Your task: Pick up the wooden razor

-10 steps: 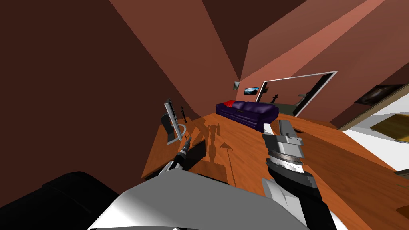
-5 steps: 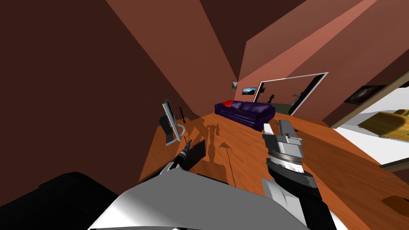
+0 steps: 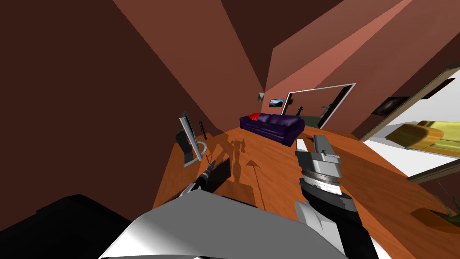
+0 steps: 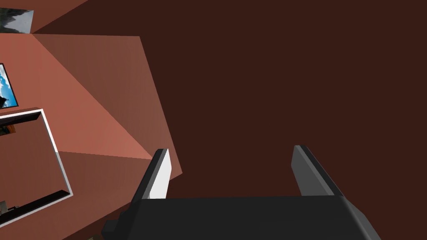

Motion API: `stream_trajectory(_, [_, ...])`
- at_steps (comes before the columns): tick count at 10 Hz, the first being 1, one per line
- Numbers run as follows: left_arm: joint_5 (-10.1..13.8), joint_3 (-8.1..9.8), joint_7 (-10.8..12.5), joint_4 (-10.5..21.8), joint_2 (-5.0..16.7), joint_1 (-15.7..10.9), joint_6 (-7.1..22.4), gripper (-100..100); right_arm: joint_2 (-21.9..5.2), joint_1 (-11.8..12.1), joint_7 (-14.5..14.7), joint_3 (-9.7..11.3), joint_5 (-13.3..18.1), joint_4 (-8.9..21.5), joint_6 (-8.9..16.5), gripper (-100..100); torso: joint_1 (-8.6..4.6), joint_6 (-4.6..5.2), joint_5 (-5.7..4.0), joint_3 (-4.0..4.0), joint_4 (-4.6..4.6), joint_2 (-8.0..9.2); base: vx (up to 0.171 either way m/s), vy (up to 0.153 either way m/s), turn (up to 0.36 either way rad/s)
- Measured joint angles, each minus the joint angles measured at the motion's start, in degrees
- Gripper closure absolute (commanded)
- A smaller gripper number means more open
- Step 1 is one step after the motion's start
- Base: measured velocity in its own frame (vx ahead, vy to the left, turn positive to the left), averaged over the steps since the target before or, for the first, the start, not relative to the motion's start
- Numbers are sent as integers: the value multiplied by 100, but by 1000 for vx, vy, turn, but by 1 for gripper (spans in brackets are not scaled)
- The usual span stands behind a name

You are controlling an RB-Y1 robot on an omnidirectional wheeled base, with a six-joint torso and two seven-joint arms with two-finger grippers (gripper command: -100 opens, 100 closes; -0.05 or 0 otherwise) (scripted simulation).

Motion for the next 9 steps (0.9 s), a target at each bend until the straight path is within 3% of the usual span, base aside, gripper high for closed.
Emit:
stream_trajectory(6, [-188,-114,-405,898,237,-332,241,-100,0,0,0,0,0,0,0,0,6,-1,2,-3,-1,-6,28,57,-83])
stream_trajectory(9, [-316,-165,-653,1671,408,-666,242,-100,0,0,0,0,0,0,0,0,17,1,2,-10,-3,-18,59,85,-129])
